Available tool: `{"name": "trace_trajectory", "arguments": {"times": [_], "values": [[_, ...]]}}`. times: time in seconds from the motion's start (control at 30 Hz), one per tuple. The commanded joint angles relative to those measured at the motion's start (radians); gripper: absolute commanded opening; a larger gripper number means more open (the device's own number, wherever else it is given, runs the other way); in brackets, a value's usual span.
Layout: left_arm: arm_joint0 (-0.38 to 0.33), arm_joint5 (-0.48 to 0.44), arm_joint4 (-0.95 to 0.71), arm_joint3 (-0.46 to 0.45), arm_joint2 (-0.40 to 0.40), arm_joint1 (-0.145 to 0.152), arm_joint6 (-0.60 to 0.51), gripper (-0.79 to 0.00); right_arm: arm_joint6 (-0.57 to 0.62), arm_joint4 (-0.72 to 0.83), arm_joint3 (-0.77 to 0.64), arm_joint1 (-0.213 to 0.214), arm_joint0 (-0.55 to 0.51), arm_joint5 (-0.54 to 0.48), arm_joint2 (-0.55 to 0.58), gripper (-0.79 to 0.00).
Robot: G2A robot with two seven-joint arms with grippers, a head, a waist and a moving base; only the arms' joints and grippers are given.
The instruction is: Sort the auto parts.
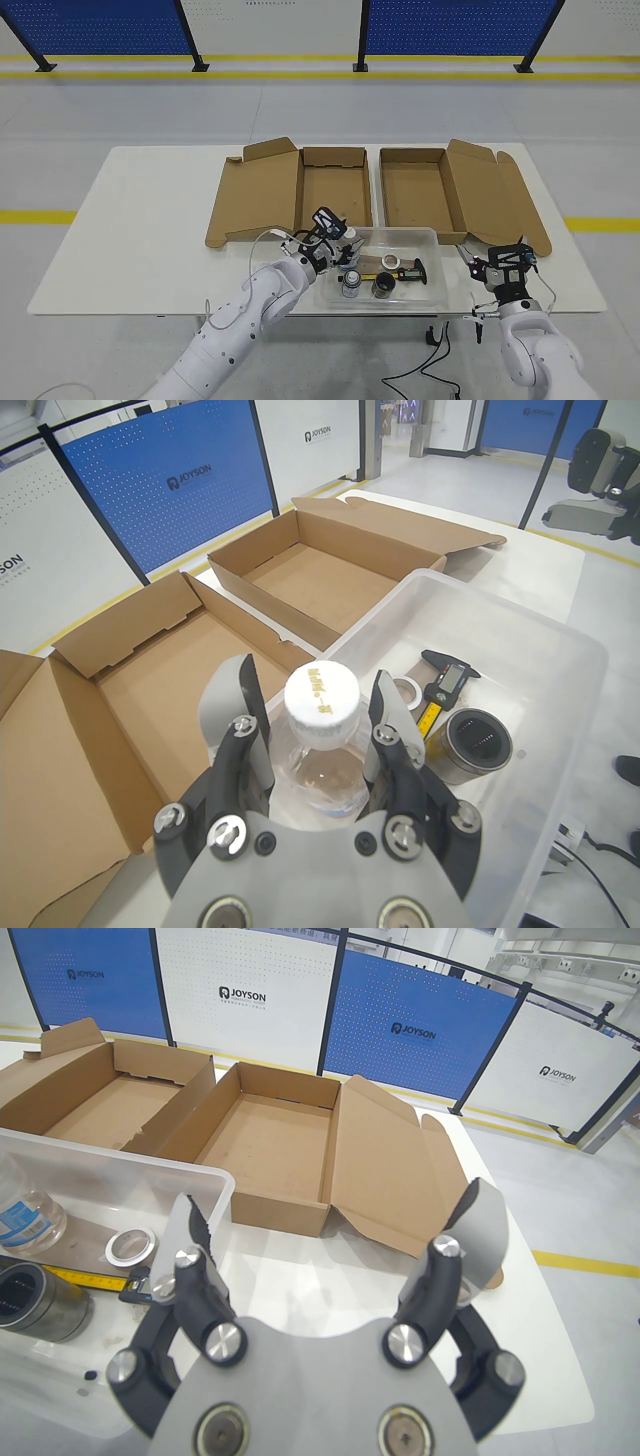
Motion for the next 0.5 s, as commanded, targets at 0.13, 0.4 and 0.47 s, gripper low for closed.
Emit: {"name": "trace_trajectory", "arguments": {"times": [0.13,0.4,0.47], "values": [[0.005,-0.002,0.007,-0.026,-0.011,-0.001,0.000,-0.785,0.000,0.000,0.000,0.000,0.000,0.000,0.000,0.000],[0.026,-0.012,0.021,-0.075,-0.033,0.002,0.004,-0.785,0.000,0.000,0.000,0.000,0.000,0.000,0.000,0.000],[0.030,-0.009,0.016,-0.091,-0.040,0.002,0.004,-0.785,0.000,0.000,0.000,0.000,0.000,0.000,0.000,0.000]]}}
